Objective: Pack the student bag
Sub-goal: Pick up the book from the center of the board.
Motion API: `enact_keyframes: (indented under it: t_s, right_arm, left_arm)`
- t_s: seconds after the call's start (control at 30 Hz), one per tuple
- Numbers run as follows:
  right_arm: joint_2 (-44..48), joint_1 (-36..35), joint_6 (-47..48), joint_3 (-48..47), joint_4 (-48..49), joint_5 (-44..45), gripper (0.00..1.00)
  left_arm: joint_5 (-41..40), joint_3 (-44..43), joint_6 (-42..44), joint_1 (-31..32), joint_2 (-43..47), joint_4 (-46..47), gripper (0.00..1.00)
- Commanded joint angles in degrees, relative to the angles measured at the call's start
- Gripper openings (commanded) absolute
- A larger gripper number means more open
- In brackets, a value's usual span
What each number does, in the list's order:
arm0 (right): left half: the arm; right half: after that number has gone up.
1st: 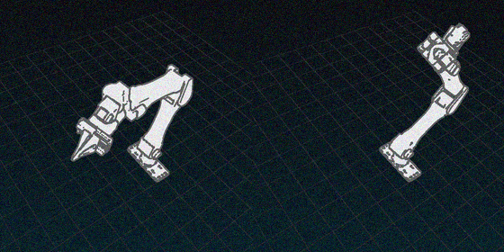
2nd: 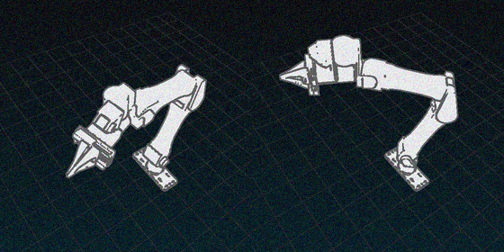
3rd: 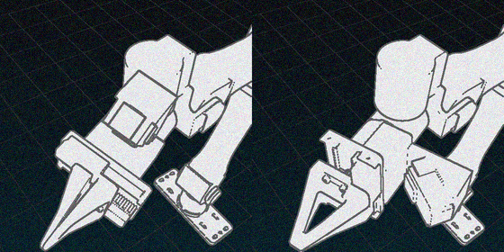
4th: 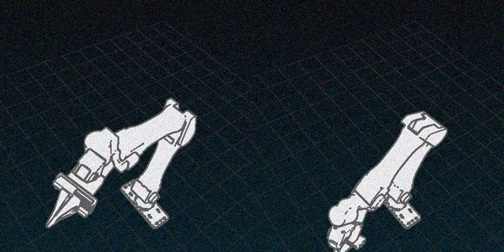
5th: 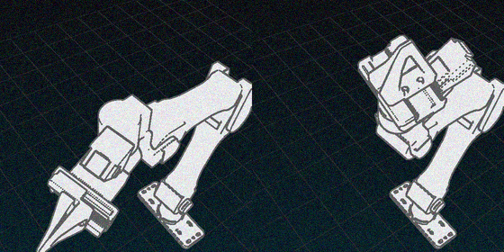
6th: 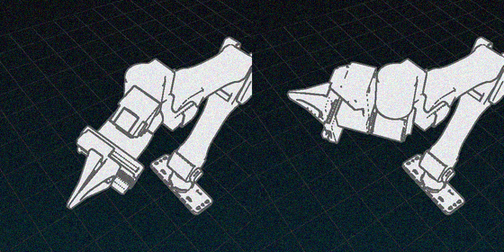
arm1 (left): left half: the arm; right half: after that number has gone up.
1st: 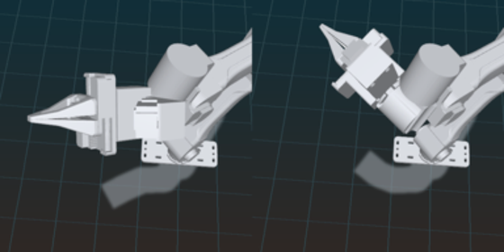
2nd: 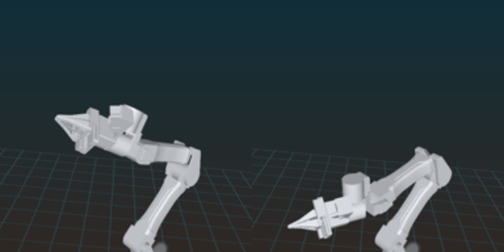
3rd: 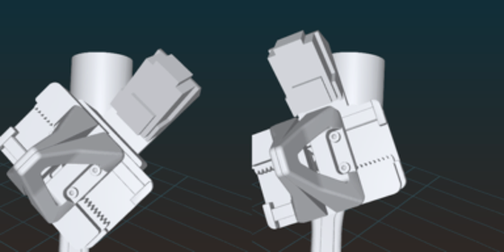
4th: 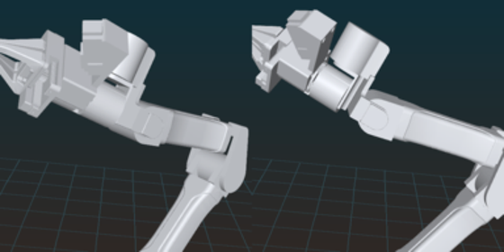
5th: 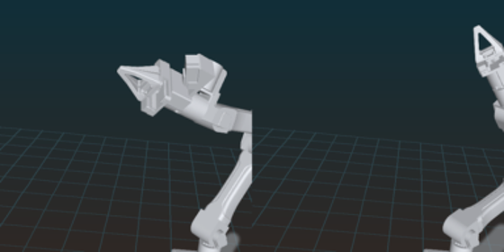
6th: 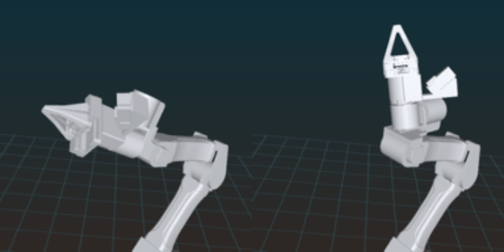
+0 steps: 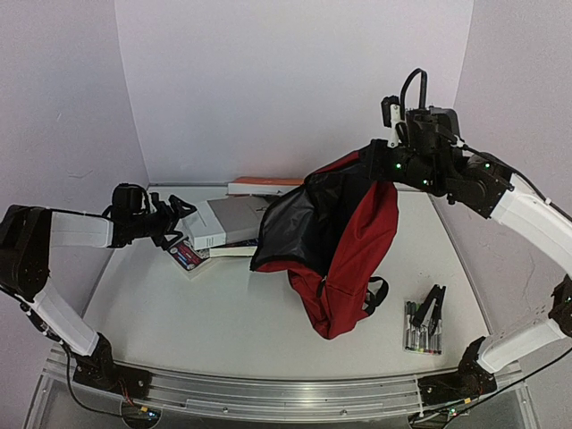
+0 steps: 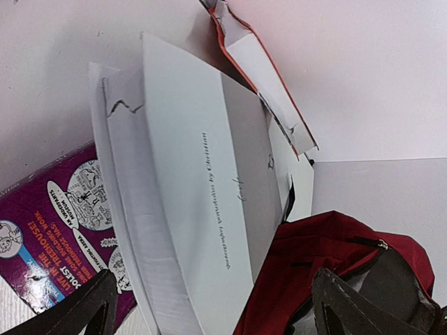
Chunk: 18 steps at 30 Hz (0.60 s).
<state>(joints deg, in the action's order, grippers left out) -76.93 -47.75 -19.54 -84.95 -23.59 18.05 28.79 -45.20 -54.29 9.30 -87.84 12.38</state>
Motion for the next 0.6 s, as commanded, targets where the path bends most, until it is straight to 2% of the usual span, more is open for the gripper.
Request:
enact_keyframes:
  t_s: [0.0, 0.13, 0.3, 0.57]
  right_arm:
    - [0.0, 0.2, 0.9, -0.6, 2.1, -0.3, 0.0]
    - [0.0, 0.3, 1.1, -0.6, 2.2, -0.2, 0.0]
    - [0.1, 0.3, 1.2, -0.5, 2.3, -0.3, 0.0]
    - [0.5, 0.3, 1.2, -0.4, 2.3, -0.3, 0.0]
  left_arm:
    - [-0.6, -0.1, -1.5, -0.6, -2.4, 3.0, 0.97]
    - [-1.2, 0.1, -2.0, -0.6, -3.3, 4.3, 0.98]
    - [3.2, -1.2, -3.3, -0.7, -8.4, 8.9, 0.96]
    - [8.9, -1.3, -7.6, -0.7, -14.2, 21.7, 0.82]
